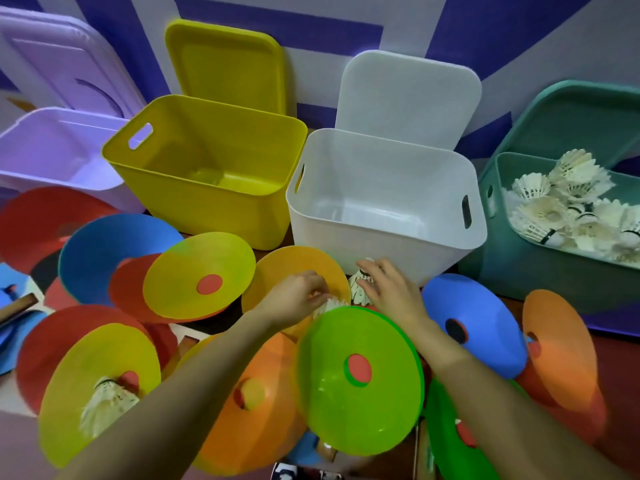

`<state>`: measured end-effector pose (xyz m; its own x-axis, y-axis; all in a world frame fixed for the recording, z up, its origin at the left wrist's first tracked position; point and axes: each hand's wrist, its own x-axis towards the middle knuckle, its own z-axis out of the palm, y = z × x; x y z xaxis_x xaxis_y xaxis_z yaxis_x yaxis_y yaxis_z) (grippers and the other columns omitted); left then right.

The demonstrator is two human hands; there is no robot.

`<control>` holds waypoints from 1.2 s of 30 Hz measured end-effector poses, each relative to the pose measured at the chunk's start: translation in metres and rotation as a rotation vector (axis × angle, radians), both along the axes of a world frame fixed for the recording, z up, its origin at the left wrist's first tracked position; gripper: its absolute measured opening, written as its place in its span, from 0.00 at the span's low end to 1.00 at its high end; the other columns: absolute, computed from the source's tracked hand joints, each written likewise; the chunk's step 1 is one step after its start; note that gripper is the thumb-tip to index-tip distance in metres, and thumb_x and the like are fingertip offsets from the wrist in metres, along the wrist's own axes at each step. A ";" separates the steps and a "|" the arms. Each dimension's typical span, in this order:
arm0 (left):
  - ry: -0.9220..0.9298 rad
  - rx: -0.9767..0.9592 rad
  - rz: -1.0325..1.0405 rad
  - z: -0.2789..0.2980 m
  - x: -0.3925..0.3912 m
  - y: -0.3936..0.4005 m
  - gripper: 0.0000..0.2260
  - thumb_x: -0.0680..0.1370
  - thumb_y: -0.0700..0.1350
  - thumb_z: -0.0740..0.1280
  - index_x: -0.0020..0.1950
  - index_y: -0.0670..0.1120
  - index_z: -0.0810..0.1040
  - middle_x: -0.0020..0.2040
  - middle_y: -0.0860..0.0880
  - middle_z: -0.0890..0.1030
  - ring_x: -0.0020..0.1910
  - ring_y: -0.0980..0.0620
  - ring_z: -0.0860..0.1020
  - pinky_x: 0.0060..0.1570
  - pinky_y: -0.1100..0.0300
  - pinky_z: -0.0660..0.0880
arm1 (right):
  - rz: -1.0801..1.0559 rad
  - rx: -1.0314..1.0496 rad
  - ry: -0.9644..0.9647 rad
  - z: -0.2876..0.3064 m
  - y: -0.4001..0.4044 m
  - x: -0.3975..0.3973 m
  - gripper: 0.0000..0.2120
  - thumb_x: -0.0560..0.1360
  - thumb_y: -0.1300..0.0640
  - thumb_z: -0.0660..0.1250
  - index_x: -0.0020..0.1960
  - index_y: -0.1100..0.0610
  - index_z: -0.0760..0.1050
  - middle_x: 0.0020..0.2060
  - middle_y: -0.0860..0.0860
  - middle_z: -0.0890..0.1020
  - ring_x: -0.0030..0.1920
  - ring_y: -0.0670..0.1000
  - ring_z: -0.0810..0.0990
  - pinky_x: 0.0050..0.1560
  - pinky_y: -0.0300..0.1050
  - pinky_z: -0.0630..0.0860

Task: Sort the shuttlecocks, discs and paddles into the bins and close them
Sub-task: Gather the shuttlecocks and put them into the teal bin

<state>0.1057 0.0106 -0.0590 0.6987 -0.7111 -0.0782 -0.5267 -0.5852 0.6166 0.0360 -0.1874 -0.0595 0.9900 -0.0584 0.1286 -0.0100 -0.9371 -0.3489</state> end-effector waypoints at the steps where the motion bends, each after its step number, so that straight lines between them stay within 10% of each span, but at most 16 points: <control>1: 0.001 -0.027 -0.002 0.000 -0.001 -0.001 0.07 0.77 0.45 0.67 0.49 0.42 0.80 0.48 0.44 0.79 0.45 0.46 0.77 0.44 0.58 0.69 | 0.017 -0.004 -0.072 0.003 -0.001 -0.003 0.13 0.76 0.49 0.61 0.59 0.50 0.72 0.46 0.54 0.78 0.43 0.55 0.81 0.35 0.46 0.77; 21: -0.454 -0.534 0.066 0.102 -0.004 -0.050 0.08 0.76 0.45 0.65 0.43 0.41 0.77 0.41 0.46 0.77 0.40 0.53 0.73 0.39 0.62 0.68 | -0.311 0.205 -0.457 0.094 -0.029 -0.058 0.15 0.75 0.53 0.67 0.62 0.50 0.74 0.52 0.48 0.78 0.44 0.50 0.78 0.41 0.53 0.78; 36: -0.379 -0.614 0.019 0.139 -0.015 -0.281 0.04 0.76 0.39 0.67 0.43 0.39 0.77 0.42 0.46 0.74 0.41 0.51 0.73 0.44 0.63 0.69 | -0.566 0.229 -0.579 0.137 -0.232 -0.075 0.17 0.77 0.58 0.64 0.65 0.53 0.72 0.54 0.53 0.75 0.46 0.53 0.76 0.47 0.51 0.75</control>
<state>0.0910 -0.2705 0.0802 0.6114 -0.5361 0.5821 -0.7626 -0.2027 0.6143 -0.0393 -0.4195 0.0780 0.5850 -0.6127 0.5314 -0.2179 -0.7498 -0.6247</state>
